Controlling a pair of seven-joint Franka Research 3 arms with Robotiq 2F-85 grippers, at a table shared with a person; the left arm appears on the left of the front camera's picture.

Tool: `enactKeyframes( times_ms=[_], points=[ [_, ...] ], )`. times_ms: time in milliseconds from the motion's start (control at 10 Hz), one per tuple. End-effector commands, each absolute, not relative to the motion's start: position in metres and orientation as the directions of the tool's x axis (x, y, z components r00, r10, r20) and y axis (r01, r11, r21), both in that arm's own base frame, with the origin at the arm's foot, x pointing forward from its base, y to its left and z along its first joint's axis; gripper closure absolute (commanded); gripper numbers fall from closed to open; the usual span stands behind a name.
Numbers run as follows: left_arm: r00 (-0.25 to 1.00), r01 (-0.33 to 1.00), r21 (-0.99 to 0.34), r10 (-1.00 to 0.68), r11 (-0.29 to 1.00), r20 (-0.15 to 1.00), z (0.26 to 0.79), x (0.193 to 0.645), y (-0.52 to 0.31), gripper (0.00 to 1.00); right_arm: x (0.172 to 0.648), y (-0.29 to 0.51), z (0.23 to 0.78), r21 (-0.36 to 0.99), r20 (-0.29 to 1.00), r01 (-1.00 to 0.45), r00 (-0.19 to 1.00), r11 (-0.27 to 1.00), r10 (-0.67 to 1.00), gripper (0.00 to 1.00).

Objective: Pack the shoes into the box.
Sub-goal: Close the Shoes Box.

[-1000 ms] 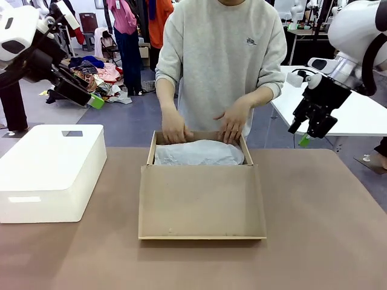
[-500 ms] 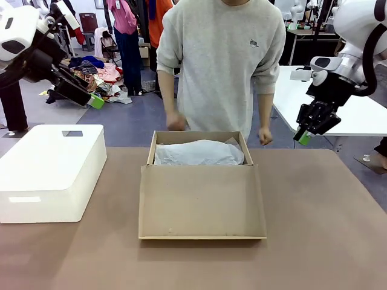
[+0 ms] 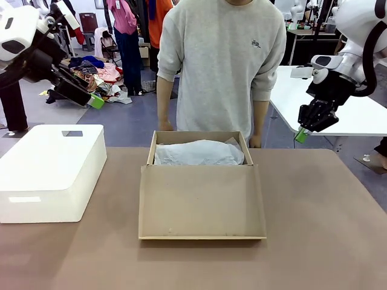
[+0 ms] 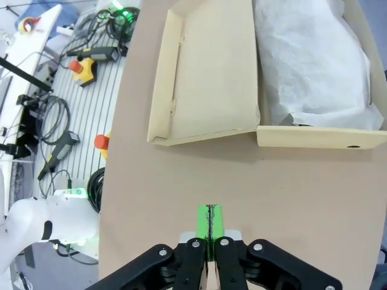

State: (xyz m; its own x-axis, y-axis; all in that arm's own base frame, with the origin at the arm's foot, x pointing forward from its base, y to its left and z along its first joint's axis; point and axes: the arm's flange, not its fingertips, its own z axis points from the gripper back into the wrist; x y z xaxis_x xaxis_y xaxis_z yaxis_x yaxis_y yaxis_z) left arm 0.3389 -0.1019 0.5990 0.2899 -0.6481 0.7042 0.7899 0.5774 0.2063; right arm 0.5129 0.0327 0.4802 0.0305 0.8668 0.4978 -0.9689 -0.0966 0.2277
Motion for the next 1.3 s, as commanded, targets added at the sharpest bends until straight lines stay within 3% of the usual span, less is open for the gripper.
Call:
enactKeyframes(
  times_ms=[0, 500, 1200],
  points=[
    [0.286, 0.795, 0.201, -0.647, 0.572, 0.707, 0.600, 0.339, -0.101, 0.00, 0.512, 0.034, 0.479, 0.234, 0.502, -0.966, 0.022, -0.111, 0.865, 1.00],
    [0.286, 0.795, 0.201, -0.647, 0.572, 0.707, 0.600, 0.339, -0.101, 0.00, 0.512, 0.035, 0.479, 0.233, 0.498, -0.967, 0.027, -0.104, 0.867, 1.00],
    [0.286, 0.795, 0.201, -0.647, 0.572, 0.707, 0.600, 0.339, -0.101, 0.00, 0.501, 0.040, 0.405, 0.138, 0.624, -0.981, -0.019, -0.134, 0.781, 1.00]
  ],
)
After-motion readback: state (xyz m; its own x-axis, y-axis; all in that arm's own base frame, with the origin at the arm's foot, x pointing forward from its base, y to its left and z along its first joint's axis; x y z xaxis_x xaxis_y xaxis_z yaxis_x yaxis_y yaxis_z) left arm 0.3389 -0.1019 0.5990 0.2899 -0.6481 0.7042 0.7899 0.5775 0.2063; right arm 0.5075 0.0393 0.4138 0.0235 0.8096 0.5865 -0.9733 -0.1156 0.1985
